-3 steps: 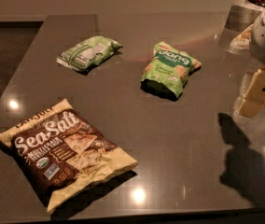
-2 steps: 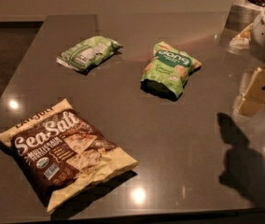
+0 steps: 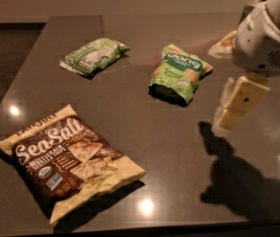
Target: Move brown chip bag near green rice chip bag
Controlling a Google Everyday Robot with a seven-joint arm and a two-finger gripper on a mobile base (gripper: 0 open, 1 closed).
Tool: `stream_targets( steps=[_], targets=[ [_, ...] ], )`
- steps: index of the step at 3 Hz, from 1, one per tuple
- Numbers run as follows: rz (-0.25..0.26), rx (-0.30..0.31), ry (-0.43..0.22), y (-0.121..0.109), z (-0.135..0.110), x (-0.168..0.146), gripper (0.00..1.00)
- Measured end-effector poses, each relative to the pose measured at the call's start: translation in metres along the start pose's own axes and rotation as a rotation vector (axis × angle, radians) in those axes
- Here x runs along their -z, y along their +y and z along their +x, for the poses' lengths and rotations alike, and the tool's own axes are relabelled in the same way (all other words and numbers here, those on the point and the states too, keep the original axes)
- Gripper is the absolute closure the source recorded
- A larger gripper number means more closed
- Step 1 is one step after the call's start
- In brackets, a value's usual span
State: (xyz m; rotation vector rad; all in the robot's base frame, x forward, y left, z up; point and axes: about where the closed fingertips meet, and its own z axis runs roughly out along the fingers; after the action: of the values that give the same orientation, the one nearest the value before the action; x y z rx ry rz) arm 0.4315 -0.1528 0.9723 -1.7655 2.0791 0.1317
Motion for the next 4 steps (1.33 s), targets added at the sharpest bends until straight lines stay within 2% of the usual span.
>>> stream_targets(
  steps=[1, 2, 3, 4],
  targets=[
    [-0.033, 0.04, -0.094, 0.019, -0.043, -0.021, 0.0],
    [-0.097, 0.143, -0.127, 0.054, -0.097, -0.061, 0.0],
    [-0.149, 0.221, -0.113, 0.083, -0.124, -0.09, 0.0],
    [-0.186, 0.256, -0.111, 0.101, -0.142, -0.119, 0.0]
  ],
)
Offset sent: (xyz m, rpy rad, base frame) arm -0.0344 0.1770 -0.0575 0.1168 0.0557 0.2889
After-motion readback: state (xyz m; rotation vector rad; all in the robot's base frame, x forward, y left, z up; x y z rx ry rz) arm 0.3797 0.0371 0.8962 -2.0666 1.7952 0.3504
